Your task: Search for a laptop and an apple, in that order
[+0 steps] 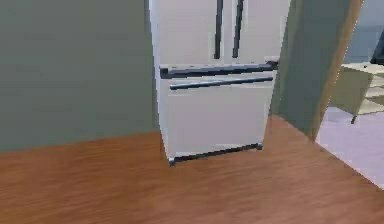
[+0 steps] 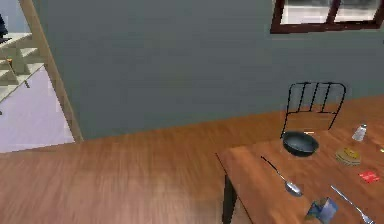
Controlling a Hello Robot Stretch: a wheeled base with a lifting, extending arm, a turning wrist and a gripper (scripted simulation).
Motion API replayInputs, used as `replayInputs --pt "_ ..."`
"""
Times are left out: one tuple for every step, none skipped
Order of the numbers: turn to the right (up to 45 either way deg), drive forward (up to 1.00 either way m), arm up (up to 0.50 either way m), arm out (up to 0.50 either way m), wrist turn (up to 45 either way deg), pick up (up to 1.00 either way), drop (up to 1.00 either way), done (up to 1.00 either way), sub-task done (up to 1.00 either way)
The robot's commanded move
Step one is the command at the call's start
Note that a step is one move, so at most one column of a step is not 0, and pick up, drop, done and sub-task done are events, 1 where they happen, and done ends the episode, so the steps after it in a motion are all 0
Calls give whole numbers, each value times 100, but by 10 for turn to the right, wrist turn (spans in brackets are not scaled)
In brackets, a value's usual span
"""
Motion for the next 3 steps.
replayInputs --pt "-450 0 0 0 0 0 0 0 0" --pt "-450 0 0 0 0 0 0 0 0" --pt "0 100 0 0 0 0 0 0 0"
